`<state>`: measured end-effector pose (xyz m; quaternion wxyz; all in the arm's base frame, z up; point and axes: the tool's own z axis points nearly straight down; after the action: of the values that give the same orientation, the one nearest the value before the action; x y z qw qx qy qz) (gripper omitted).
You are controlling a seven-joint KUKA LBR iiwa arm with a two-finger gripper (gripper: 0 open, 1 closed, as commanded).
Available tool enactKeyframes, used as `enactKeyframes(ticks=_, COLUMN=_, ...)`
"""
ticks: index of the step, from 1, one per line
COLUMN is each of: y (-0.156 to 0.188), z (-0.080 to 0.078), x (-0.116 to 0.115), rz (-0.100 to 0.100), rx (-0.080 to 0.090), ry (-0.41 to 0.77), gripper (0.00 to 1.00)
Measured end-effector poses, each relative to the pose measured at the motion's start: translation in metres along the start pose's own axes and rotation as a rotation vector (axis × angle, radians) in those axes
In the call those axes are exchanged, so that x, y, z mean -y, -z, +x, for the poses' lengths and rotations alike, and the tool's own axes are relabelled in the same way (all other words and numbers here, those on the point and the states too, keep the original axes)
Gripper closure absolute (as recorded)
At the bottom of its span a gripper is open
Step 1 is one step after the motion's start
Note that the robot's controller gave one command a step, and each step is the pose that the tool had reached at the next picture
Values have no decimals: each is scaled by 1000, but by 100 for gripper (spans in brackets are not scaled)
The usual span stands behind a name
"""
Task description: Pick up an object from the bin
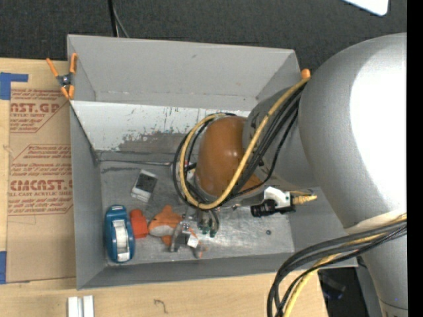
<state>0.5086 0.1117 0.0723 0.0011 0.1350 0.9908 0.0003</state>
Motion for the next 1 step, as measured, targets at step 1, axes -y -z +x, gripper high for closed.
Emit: enactKeyframes(ticks=1, y=0, z=0, x=-2, rz=-1, rx=0, ry=1, gripper=0)
